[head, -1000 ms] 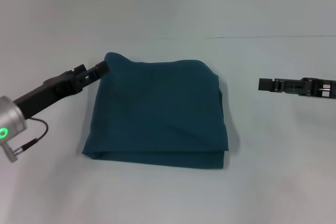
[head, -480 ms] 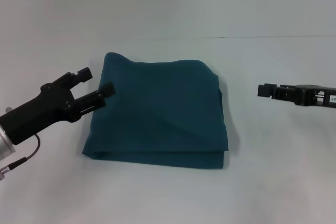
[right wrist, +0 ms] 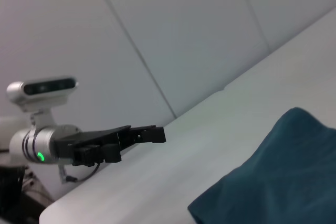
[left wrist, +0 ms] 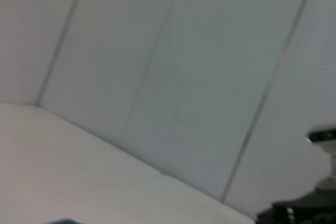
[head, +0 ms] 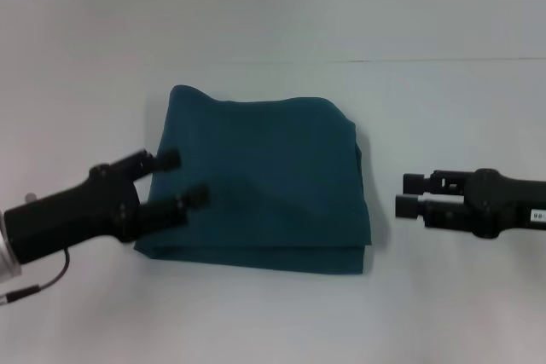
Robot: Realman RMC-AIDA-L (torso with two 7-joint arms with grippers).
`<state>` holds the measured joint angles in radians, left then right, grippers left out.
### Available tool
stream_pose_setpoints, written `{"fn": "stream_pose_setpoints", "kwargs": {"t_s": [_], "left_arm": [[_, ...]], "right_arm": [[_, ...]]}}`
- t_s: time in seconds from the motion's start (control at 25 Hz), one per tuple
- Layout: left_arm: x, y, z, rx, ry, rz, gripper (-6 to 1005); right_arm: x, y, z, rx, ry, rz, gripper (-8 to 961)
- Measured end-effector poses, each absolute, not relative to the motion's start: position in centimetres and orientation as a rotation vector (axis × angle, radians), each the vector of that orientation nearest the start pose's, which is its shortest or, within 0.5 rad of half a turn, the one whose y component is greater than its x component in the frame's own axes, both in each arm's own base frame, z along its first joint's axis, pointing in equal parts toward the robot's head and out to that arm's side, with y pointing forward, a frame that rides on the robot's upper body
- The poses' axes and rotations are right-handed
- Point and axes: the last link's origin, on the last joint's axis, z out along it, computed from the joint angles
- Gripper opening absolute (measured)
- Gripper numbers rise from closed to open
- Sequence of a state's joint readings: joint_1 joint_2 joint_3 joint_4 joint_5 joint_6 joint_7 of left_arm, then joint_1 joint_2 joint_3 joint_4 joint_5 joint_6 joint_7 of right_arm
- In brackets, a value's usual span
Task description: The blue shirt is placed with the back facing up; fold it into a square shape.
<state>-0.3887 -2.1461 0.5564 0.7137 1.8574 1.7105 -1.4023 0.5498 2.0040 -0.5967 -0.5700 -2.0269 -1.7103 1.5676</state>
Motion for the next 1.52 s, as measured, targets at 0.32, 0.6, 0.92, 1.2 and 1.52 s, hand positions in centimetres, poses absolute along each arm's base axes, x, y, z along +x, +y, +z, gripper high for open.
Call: {"fn": "stream_pose_setpoints", "kwargs": {"t_s": [0.32,0.6,0.92,1.2,1.52], "left_arm": [[-27.7,28.3,0.8,-2.62,-0.863,-0.949,888],[-28.0,28.0,0.7,-2.624,-0.913,-0.939,887],[-28.1,27.7,0.5,-2.647,-0.937,-0.92,887],[-27.9,27.7,0.6,-2.657,-0.931,-0.929,888],[-27.8,27.7,0.6,-2.661,-0.928,-0.929,888]], "right_arm": [[26.8,31.7,1.1,-2.821,0.871,0.744,691],[26.5,31.9,0.7,-2.85,0.861,0.706,898],[26.4,31.5,0.3,-2.899,0.877,0.668,927],[26.5,31.3,0.3,-2.91,0.911,0.655,927],[26.6,31.3,0.4,-2.905,0.931,0.651,927]]}}
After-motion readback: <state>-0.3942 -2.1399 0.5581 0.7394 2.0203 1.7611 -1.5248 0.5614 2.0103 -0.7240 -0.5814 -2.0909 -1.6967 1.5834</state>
